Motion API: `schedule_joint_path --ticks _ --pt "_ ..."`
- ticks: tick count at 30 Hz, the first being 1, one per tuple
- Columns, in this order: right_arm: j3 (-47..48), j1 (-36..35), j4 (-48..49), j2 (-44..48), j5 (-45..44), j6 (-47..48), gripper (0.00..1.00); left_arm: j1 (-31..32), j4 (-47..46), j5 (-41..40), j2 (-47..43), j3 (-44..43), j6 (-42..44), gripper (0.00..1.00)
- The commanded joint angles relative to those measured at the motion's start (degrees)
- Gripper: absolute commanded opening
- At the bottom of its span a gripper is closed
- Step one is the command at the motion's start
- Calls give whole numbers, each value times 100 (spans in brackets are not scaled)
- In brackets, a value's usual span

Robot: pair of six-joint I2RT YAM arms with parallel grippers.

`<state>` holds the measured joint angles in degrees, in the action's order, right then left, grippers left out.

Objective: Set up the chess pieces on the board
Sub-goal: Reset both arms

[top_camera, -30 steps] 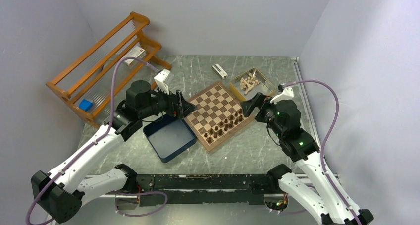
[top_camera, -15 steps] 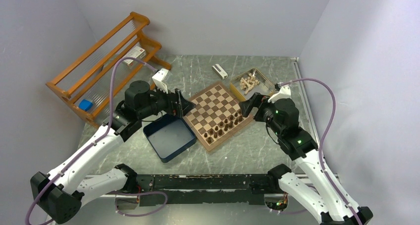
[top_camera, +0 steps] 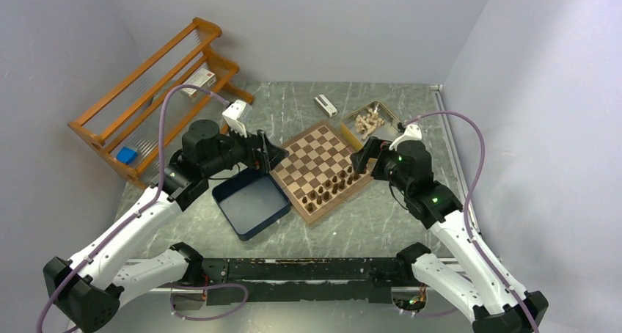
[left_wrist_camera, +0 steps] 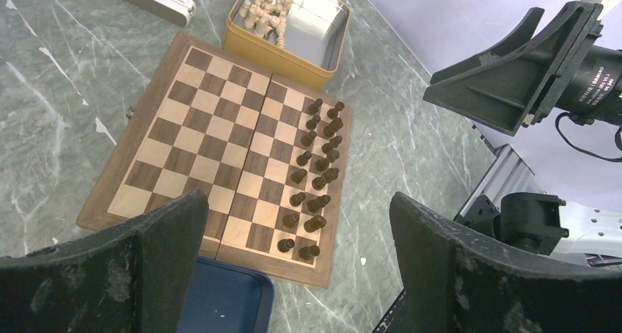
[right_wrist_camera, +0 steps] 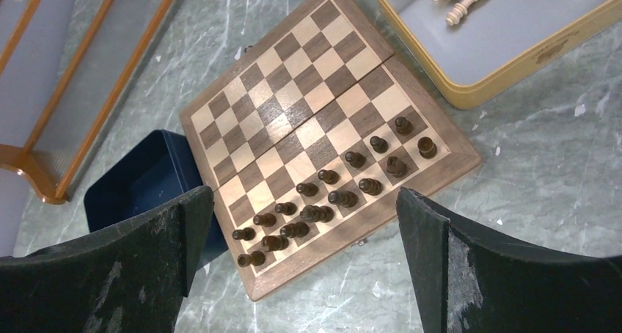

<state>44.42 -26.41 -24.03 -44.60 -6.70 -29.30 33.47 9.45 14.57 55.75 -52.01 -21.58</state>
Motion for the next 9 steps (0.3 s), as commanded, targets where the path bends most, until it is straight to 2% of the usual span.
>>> schedule_joint_path --ticks 1,9 --pt "244 31 -88 -11 -128 -30 100 -21 -229 -122 -89 -159 93 98" --pt "282 30 61 288 -229 92 100 -17 -189 -178 -117 -137 111 98"
